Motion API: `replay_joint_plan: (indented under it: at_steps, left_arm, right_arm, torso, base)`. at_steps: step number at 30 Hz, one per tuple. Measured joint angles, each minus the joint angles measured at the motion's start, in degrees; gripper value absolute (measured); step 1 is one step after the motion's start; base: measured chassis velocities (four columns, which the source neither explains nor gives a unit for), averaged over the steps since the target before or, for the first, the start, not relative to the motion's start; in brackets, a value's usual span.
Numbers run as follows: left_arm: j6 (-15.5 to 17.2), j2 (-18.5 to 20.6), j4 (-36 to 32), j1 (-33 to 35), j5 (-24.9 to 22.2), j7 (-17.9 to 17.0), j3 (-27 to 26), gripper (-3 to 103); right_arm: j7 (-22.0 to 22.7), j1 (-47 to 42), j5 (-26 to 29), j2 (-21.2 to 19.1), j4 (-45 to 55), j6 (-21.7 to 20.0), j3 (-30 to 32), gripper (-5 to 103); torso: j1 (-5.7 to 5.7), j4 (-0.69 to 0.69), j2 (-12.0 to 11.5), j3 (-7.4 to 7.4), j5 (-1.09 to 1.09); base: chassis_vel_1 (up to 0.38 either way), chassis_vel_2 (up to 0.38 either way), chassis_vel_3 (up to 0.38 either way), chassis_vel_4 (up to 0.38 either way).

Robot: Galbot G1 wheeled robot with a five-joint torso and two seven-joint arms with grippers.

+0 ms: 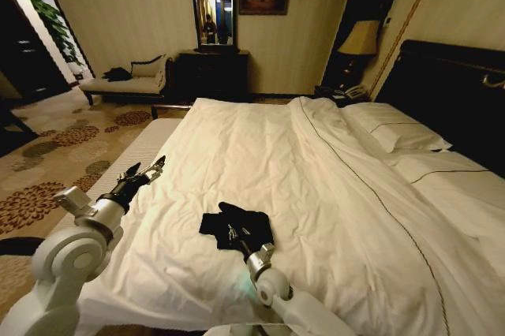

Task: Fold the clothes on the bed.

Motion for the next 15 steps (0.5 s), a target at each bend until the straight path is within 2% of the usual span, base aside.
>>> replay_joint_plan:
  at_steps: [2,5,8,9,12,15]
  left_arm:
    - [0.0,0.0,0.0,0.0,0.0,0.0,0.0,100]
    - [0.0,0.0,0.0,-0.1,0.0,0.0,-0.1,100]
    - [0.1,0.0,0.0,-0.1,0.1,0.0,-0.2,100]
    - [0.1,0.0,0.0,-0.1,0.1,0.0,-0.2,100]
    - [0.1,0.0,-0.2,0.2,0.1,0.0,-0.3,100]
    - [0.1,0.0,-0.3,0.4,0.1,0.0,-0.4,100]
  right_arm:
    - [-1.0,-0.1,-0.5,-1.4,1.1,1.6,-0.2,27]
    - [-2.7,-0.1,-1.5,-2.9,1.7,3.4,-0.2,33]
    - [-5.1,-0.2,-1.2,-4.8,2.6,5.9,0.5,49]
    - [-5.1,-0.2,-1.2,-4.8,2.6,5.9,0.5,49]
    - [-9.1,-0.9,-0.6,-7.3,4.1,9.8,1.7,65]
    - [-11.0,-1.2,0.7,-8.6,5.1,11.8,2.4,70]
  torso:
    - [0.00,0.00,0.0,0.00,0.01]
    - [0.00,0.00,0.0,0.00,0.00]
    - [0.00,0.00,0.0,0.00,0.01]
    - [0.00,0.00,0.0,0.00,0.01]
    - [0.00,0.00,0.0,0.00,0.00]
    - [-0.01,0.00,0.0,0.00,0.01]
  base:
    - [0.000,0.000,0.000,0.000]
    - [0.000,0.000,0.000,0.000]
    - [0.000,0.000,0.000,0.000]
    - [0.000,0.000,0.000,0.000]
    - [0.000,0.000,0.000,0.000]
    - [0.000,0.000,0.000,0.000]
